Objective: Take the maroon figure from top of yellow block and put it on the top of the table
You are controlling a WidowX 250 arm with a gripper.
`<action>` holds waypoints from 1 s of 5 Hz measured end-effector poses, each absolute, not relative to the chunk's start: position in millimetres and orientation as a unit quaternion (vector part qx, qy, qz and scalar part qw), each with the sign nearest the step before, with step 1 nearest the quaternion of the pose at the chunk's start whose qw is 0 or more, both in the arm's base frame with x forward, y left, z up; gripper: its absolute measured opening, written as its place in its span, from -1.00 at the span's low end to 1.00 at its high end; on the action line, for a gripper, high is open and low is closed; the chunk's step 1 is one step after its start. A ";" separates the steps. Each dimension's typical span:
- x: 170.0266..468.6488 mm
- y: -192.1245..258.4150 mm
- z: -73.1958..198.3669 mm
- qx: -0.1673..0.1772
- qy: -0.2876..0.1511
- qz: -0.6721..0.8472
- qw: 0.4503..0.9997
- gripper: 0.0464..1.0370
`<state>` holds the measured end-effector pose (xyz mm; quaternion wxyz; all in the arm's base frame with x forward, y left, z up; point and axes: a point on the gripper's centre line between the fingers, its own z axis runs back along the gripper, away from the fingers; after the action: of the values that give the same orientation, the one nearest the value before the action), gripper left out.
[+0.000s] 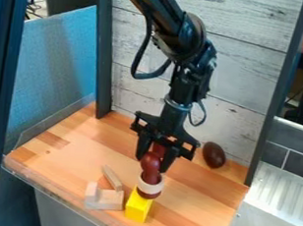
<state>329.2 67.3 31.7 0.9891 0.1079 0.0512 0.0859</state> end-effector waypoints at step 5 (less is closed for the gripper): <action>411.8 159.3 56.0 0.120 0.023 0.216 0.969 0.06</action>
<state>411.8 159.3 56.0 0.9687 0.1204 0.0235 0.2159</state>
